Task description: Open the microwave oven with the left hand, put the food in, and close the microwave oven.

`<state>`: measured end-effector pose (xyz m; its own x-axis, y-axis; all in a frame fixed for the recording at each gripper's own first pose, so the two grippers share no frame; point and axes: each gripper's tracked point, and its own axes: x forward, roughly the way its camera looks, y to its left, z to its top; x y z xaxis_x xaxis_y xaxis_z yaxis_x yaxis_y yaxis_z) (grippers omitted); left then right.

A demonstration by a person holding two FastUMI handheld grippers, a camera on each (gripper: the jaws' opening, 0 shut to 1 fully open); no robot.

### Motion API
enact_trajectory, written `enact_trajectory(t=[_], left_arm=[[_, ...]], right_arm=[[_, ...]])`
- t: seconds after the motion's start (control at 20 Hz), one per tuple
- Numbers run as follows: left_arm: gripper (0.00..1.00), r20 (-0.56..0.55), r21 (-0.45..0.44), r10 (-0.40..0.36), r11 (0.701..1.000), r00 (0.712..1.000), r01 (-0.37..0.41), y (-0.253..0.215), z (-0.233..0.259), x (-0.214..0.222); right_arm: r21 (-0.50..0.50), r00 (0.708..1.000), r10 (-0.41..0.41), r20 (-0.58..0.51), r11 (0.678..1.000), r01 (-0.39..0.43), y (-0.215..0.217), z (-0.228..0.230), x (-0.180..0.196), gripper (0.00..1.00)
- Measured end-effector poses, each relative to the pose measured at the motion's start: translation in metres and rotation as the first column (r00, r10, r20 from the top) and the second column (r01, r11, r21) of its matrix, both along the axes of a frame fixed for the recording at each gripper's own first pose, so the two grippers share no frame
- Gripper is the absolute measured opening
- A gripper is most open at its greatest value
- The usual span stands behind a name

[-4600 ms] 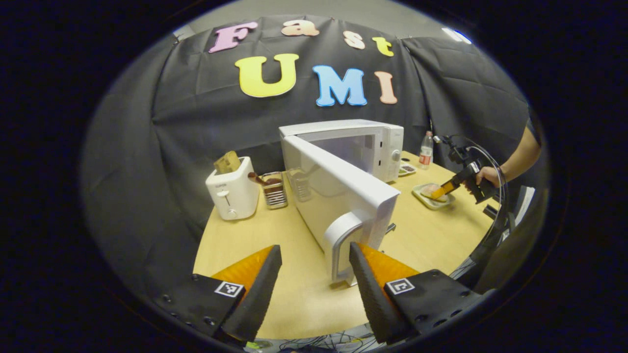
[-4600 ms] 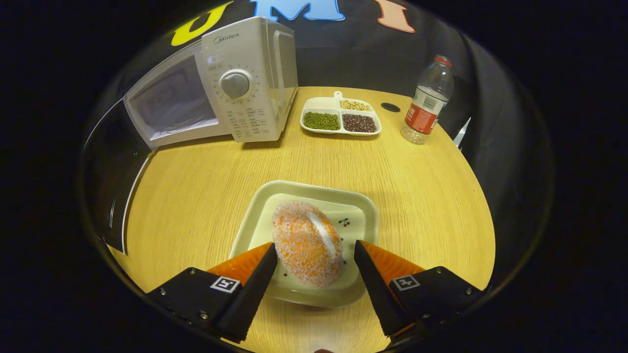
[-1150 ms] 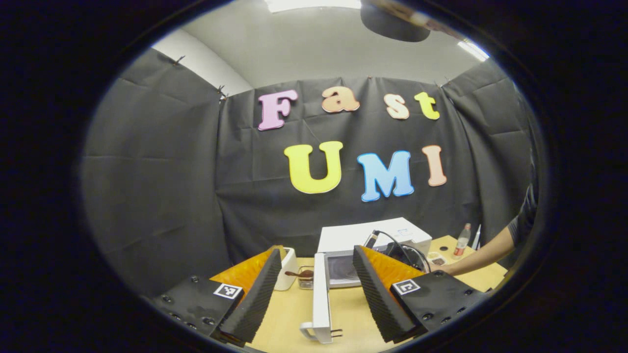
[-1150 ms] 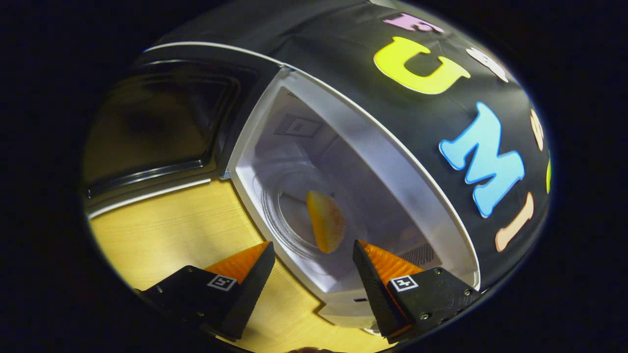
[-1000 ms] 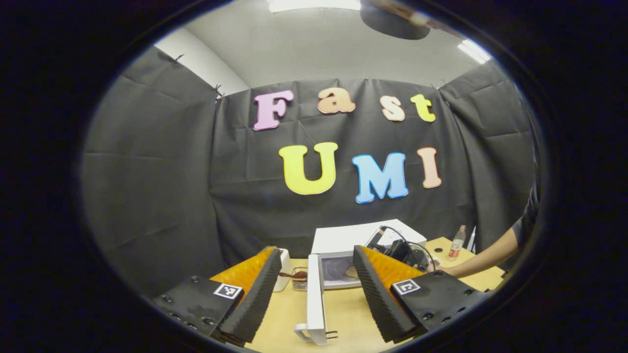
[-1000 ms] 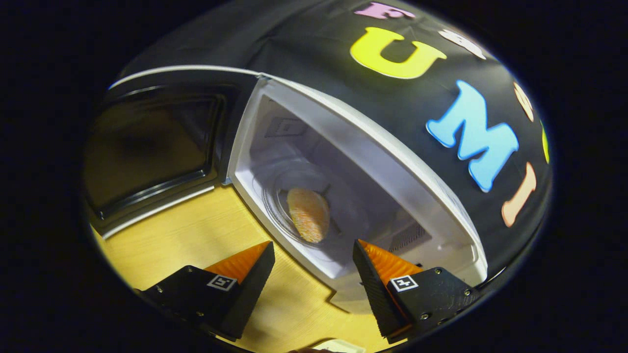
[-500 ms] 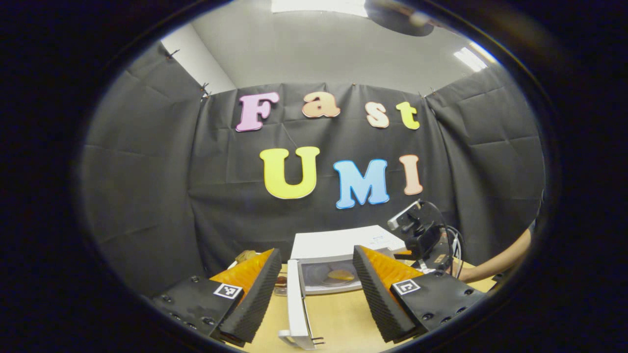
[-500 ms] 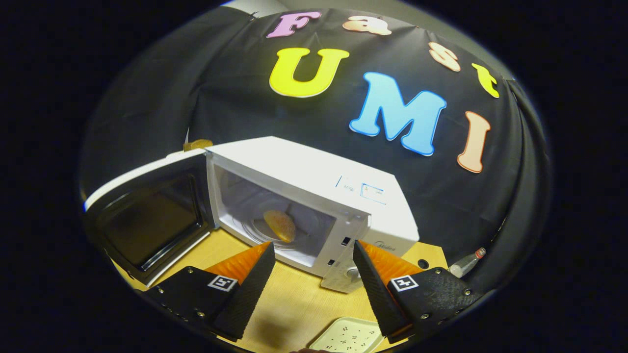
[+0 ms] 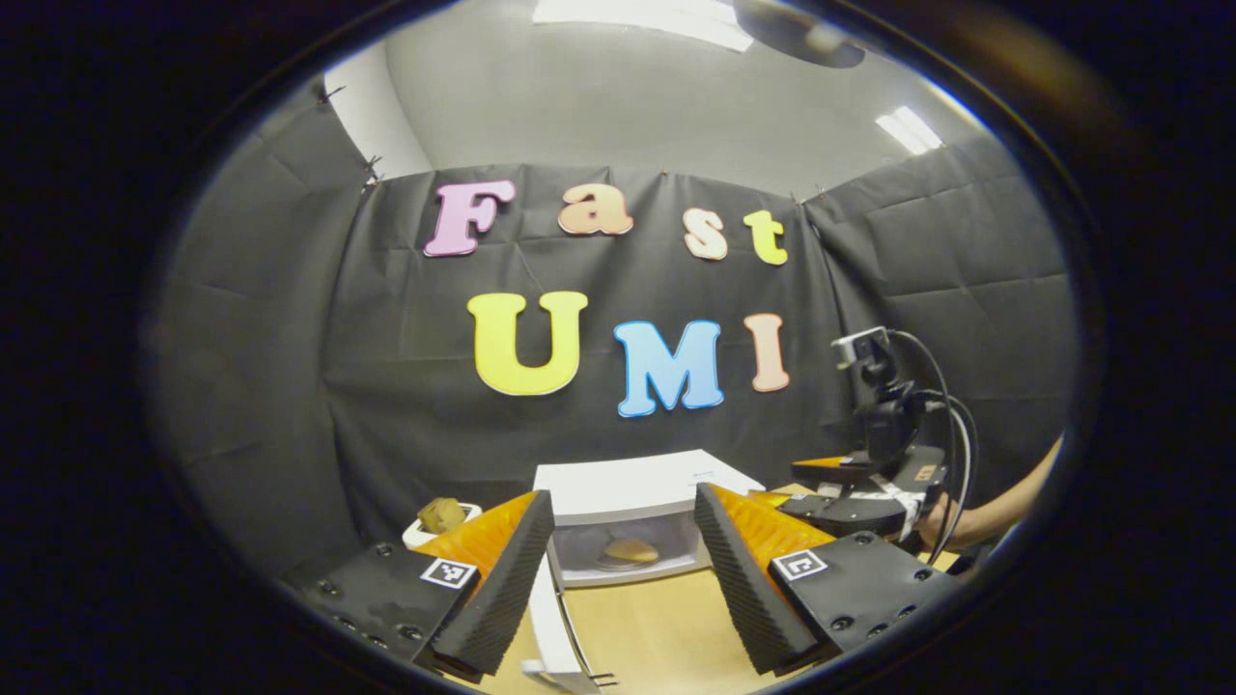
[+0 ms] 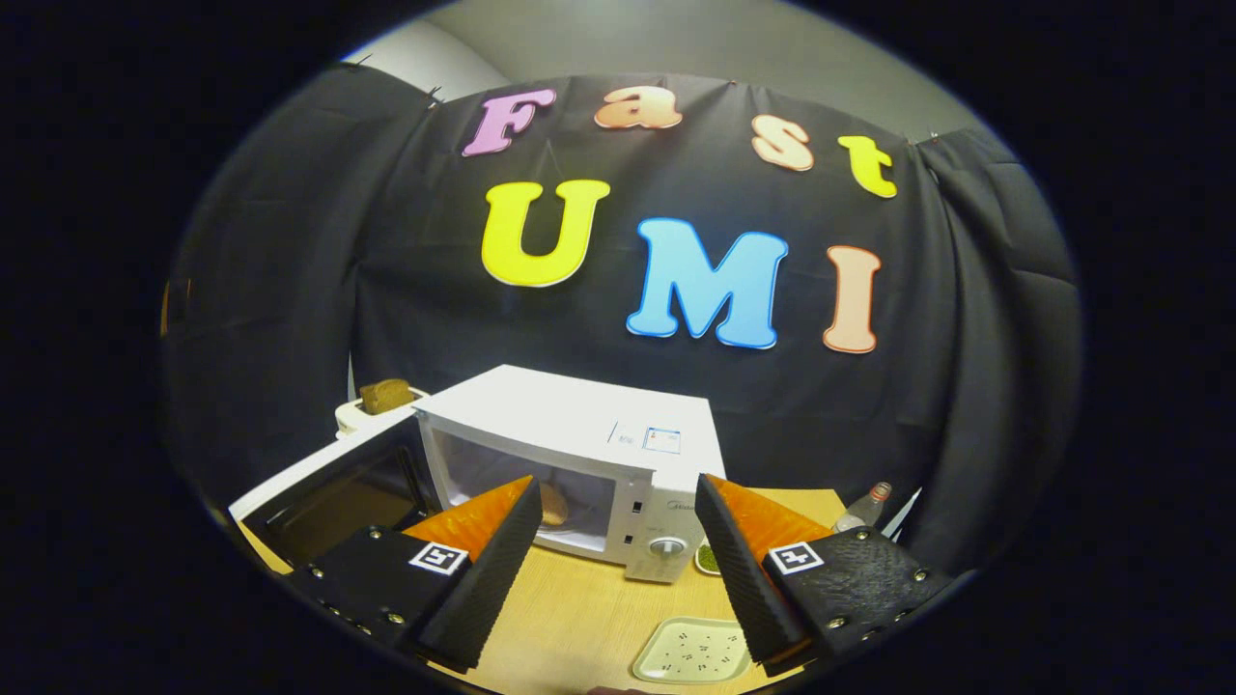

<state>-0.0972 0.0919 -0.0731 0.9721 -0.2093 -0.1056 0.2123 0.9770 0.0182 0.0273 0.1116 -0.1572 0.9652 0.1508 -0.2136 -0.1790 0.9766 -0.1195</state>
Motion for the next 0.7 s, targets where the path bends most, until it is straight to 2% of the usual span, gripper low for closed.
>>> enact_trajectory(t=[0.05, 0.25, 0.3, 0.35, 0.4, 0.45, 0.5, 0.55, 0.65, 0.7], left_arm=[[1.00, 0.001, -0.006, -0.015, 1.000, 1.000, 0.015, -0.001, 0.000, 0.002], [1.00, 0.010, -0.022, -0.053, 0.998, 0.999, 0.053, -0.003, -0.001, 0.009], [0.96, 0.012, -0.023, -0.059, 0.998, 0.998, 0.059, -0.003, 0.000, 0.010], [1.00, 0.015, -0.025, -0.066, 0.997, 0.998, 0.067, -0.004, 0.001, 0.011], [1.00, 0.021, -0.027, -0.074, 0.997, 0.997, 0.074, -0.005, 0.003, 0.012], [1.00, 0.028, -0.027, -0.076, 0.997, 0.997, 0.077, -0.004, 0.004, 0.012], [0.96, 0.035, -0.026, -0.075, 0.997, 0.997, 0.076, -0.003, 0.006, 0.013], [1.00, 0.038, -0.028, -0.072, 0.997, 0.997, 0.073, -0.001, 0.005, 0.014], [1.00, 0.037, -0.020, -0.057, 0.998, 0.998, 0.058, 0.004, 0.003, 0.015], [0.96, 0.033, -0.004, -0.040, 0.999, 0.999, 0.040, 0.010, 0.001, 0.015]], right_arm=[[0.009, 1.000, -0.020, 0.024, 1.000, 0.020, -0.005, 0.012, -0.005, 0.97], [0.065, 0.990, -0.078, 0.113, 0.995, 0.071, -0.023, 0.056, -0.031, 0.97], [0.086, 0.987, -0.091, 0.131, 0.993, 0.080, -0.026, 0.063, -0.039, 0.98], [0.097, 0.984, -0.112, 0.141, 0.990, 0.098, -0.032, 0.067, -0.047, 0.97], [0.101, 0.980, -0.129, 0.149, 0.988, 0.115, -0.038, 0.071, -0.055, 0.97], [0.103, 0.978, -0.142, 0.155, 0.987, 0.127, -0.039, 0.075, -0.062, 0.97], [0.104, 0.975, -0.149, 0.163, 0.986, 0.133, -0.040, 0.079, -0.069, 0.97], [0.102, 0.973, -0.155, 0.173, 0.985, 0.139, -0.039, 0.083, -0.074, 0.97], [0.094, 0.968, -0.157, 0.194, 0.985, 0.141, -0.038, 0.093, -0.086, 0.97], [0.091, 0.967, -0.158, 0.201, 0.986, 0.142, -0.037, 0.095, -0.091, 0.97]])
